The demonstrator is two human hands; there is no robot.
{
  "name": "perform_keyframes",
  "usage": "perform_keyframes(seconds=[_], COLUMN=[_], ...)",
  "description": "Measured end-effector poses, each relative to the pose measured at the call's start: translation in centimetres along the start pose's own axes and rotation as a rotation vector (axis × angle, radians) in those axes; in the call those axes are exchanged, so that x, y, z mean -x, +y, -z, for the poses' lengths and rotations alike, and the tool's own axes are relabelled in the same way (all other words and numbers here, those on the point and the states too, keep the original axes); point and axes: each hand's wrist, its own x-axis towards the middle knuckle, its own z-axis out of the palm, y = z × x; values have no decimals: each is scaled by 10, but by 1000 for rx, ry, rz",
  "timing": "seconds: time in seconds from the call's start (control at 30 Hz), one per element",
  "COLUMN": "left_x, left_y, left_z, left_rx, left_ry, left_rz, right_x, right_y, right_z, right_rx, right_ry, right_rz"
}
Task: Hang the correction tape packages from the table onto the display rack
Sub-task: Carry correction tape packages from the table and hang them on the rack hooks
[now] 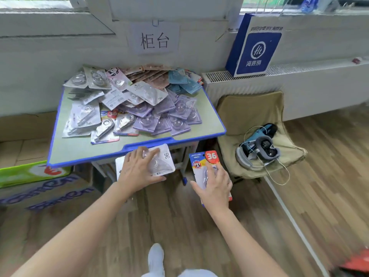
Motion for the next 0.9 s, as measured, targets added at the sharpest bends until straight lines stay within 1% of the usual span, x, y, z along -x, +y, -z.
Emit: perform_keyframes(seconds=[0.1,0.23,0.4,0.57,0.7,0.9], left_x=[34,84,133,161,185,246], left_y=[29,82,151,221,284,374], left_z=[-11,-28,-42,-43,-38,-40], left_rx=[27,92,73,67,48,74], left_ry=[0,11,-4,-10,-12,-35], left_rz=[2,-8,-99,-289,-455,-692], right_x=[38,93,163,231,285,387], right_y=[29,85,154,209,247,298], right_z=[10,30,59,88,114,145], right_rx=[-44,-44,-19,6,15,-21], right_ry=[17,20,53,134,241,370], right_rz=[-8,-47,-150,-320,-472,-694])
